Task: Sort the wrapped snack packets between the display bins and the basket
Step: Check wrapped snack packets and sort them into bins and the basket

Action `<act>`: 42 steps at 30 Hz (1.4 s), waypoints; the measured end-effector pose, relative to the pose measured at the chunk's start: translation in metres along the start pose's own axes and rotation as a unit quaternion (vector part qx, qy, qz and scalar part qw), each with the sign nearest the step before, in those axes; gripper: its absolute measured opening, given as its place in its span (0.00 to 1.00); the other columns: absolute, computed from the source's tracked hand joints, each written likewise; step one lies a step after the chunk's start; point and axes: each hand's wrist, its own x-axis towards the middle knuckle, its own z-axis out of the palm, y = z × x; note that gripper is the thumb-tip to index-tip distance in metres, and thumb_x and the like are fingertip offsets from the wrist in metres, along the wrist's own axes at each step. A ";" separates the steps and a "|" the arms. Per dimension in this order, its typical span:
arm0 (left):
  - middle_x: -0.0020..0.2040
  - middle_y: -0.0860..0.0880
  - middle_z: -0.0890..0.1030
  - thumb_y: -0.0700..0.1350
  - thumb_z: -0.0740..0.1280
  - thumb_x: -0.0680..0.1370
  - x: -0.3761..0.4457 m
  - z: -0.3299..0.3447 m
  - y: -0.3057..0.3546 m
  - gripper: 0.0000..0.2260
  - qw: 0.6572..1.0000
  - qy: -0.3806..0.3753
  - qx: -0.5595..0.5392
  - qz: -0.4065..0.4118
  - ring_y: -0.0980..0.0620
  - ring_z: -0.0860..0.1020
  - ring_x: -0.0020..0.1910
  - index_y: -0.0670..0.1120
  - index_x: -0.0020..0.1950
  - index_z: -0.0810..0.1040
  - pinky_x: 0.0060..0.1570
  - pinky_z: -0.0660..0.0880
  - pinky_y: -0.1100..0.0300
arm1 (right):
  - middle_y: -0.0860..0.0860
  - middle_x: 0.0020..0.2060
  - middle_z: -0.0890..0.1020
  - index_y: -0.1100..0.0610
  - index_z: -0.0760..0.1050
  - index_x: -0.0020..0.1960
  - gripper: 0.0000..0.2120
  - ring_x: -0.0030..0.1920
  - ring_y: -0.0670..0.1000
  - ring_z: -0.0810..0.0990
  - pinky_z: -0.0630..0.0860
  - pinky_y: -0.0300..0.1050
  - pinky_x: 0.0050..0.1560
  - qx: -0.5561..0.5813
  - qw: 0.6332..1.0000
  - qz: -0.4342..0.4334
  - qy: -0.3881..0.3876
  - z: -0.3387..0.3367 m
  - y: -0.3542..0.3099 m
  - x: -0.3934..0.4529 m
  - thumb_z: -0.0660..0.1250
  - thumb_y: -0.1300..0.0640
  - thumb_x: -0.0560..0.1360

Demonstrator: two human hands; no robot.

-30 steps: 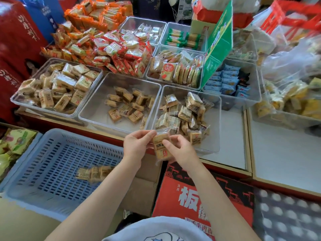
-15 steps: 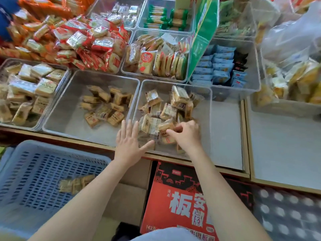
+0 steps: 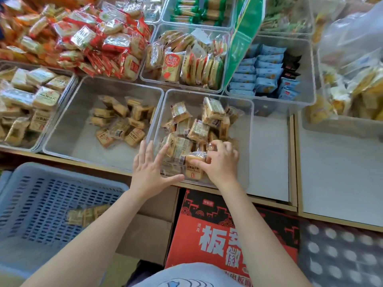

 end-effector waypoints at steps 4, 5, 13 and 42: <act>0.84 0.47 0.39 0.86 0.48 0.59 -0.001 -0.004 0.002 0.55 1.000 -0.024 0.004 -0.009 0.49 0.28 0.79 0.65 0.82 0.43 0.78 0.38 0.45 | 0.56 0.63 0.74 0.56 0.74 0.56 0.33 0.64 0.58 0.70 0.71 0.59 0.64 0.089 0.989 0.029 0.114 0.001 -0.005 0.003 0.73 0.31 0.66; 0.84 0.47 0.38 0.86 0.49 0.60 -0.001 -0.005 0.002 0.54 1.000 -0.029 0.007 -0.009 0.49 0.28 0.79 0.65 0.82 0.42 0.78 0.37 0.45 | 0.58 0.68 0.72 0.55 0.72 0.63 0.36 0.69 0.59 0.68 0.69 0.61 0.68 0.112 0.987 0.007 0.113 0.001 -0.008 0.006 0.74 0.32 0.67; 0.83 0.47 0.36 0.83 0.50 0.63 -0.001 -0.007 0.006 0.51 0.999 -0.037 0.025 -0.012 0.47 0.27 0.79 0.65 0.81 0.39 0.78 0.36 0.45 | 0.46 0.83 0.41 0.33 0.46 0.81 0.34 0.82 0.56 0.42 0.48 0.65 0.78 0.004 0.997 -0.049 -0.054 0.027 -0.015 0.016 0.53 0.28 0.79; 0.84 0.41 0.48 0.66 0.47 0.80 0.030 -0.063 -0.249 0.39 0.972 0.191 -0.030 -0.137 0.47 0.40 0.83 0.42 0.83 0.53 0.79 0.32 0.52 | 0.63 0.76 0.66 0.51 0.59 0.81 0.32 0.76 0.64 0.63 0.61 0.57 0.76 0.117 0.970 0.064 -0.204 0.140 -0.283 0.145 0.58 0.38 0.83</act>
